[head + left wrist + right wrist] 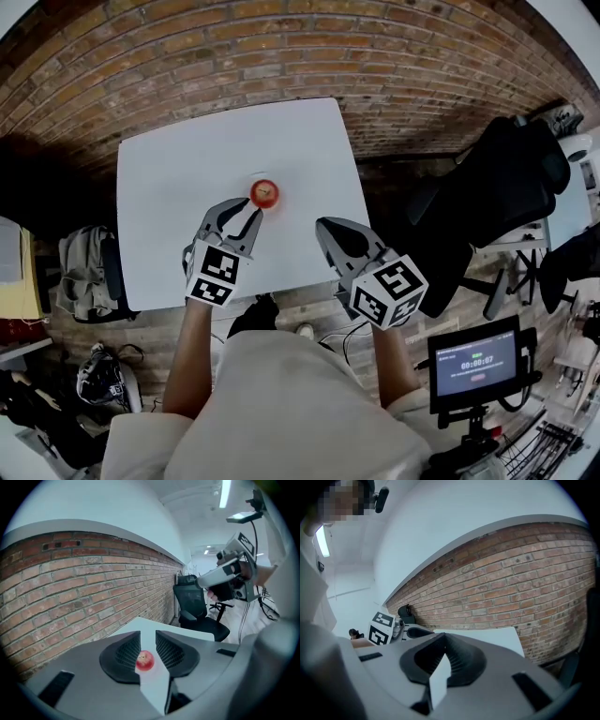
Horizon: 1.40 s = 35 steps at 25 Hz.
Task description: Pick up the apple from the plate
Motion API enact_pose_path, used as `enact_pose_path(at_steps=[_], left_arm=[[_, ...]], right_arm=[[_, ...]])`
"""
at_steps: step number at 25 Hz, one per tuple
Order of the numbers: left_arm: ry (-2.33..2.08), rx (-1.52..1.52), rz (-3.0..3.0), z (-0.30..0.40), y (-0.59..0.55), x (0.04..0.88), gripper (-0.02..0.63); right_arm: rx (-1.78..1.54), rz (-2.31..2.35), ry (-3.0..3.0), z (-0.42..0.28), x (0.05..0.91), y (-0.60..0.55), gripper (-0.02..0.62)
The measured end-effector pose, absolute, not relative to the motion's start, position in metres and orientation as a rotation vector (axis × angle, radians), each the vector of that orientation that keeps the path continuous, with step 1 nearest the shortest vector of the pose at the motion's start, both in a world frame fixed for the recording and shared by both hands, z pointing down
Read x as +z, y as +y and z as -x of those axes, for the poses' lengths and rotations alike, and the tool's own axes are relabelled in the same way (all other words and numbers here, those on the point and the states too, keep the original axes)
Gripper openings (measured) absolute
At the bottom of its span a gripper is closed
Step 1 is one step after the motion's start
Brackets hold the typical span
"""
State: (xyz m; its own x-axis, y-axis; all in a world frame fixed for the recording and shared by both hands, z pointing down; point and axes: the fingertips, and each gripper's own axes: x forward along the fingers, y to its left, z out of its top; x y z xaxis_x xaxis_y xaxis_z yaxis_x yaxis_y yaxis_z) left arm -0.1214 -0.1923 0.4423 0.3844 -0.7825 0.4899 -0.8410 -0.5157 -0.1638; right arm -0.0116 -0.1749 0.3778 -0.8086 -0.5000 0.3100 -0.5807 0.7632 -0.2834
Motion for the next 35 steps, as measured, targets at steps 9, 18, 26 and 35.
enact_pose_path(at_steps=[9,18,26,35], left_arm=[[-1.276,0.915,-2.561,0.123,-0.206,0.479,0.124],[-1.089,1.010,-2.543,0.132,-0.230,0.528,0.194],[-0.984,1.072,-2.528,0.131,-0.240,0.550,0.257],[-0.934,1.168,-2.484,0.144,-0.250,0.579,0.314]], right_arm=[[0.596,-0.895,-2.702,0.024,0.392,-0.193,0.002],[0.643,-0.950,-2.651,0.039,0.413,-0.215,0.002],[0.692,-0.976,-2.596,0.043,0.429,-0.222,0.002],[0.745,-0.969,-2.556,0.052,0.451,-0.223,0.002]])
